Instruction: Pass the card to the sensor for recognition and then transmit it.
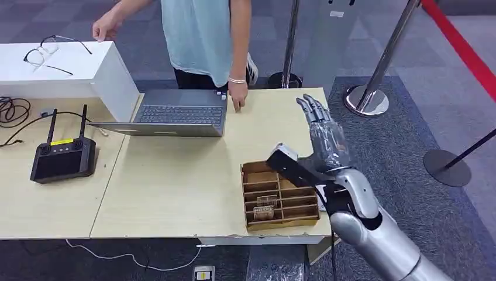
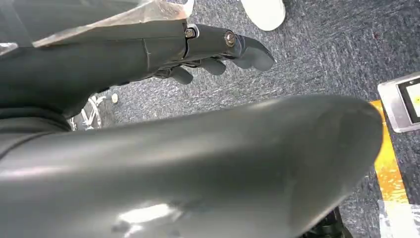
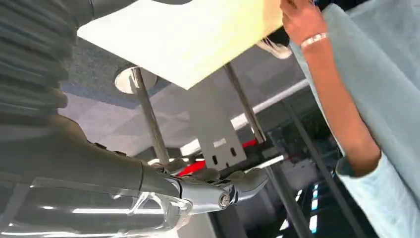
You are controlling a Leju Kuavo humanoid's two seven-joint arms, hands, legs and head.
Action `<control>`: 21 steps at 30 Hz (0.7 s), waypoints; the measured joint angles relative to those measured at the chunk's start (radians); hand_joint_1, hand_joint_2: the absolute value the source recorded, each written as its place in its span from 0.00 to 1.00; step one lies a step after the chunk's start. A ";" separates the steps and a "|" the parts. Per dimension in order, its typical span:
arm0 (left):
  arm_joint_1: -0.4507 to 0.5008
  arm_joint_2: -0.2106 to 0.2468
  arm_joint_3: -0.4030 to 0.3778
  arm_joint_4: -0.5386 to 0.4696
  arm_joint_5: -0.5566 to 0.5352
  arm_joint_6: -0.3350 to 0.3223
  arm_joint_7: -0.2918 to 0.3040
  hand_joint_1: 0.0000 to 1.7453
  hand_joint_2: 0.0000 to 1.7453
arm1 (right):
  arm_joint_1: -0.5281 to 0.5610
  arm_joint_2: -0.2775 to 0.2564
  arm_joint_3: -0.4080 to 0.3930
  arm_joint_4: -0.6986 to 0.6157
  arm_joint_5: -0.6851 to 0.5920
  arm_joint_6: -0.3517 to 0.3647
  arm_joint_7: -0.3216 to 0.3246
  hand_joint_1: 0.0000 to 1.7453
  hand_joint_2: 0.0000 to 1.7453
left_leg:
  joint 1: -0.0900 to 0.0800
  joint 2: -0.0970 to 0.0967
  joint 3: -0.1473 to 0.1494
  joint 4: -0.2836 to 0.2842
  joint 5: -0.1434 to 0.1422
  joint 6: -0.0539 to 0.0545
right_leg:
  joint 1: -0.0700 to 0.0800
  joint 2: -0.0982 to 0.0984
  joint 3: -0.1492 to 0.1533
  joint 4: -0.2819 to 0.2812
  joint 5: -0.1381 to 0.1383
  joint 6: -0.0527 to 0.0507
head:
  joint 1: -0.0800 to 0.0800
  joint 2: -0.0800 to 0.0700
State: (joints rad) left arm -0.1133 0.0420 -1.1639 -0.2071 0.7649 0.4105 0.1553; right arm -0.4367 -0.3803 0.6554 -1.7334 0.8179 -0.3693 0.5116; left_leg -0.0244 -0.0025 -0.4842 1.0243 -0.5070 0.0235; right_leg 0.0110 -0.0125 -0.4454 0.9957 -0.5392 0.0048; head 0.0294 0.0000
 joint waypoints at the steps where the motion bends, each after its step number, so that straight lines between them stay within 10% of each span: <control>1: 0.000 0.000 0.000 0.000 0.000 0.000 0.000 0.00 0.00 | 0.000 0.000 0.004 0.000 0.004 0.003 0.000 0.00 1.00 | 0.000 0.000 0.000 0.000 0.000 0.000 | 0.000 0.000 0.000 0.000 0.000 0.000 | 0.000 0.000; 21: 0.000 0.002 0.000 0.000 0.004 0.003 0.000 0.00 0.00 | 0.041 -0.007 0.035 0.002 0.014 0.101 0.013 0.01 1.00 | 0.000 0.000 0.000 0.000 0.000 0.000 | 0.000 0.000 0.000 0.000 0.000 0.000 | 0.000 0.000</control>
State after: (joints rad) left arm -0.1129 0.0443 -1.1639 -0.2071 0.7687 0.4135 0.1549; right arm -0.3954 -0.3872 0.6905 -1.7315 0.8316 -0.2681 0.5249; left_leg -0.0244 -0.0025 -0.4840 1.0243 -0.5070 0.0235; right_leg 0.0110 -0.0125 -0.4454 0.9957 -0.5392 0.0048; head 0.0294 0.0000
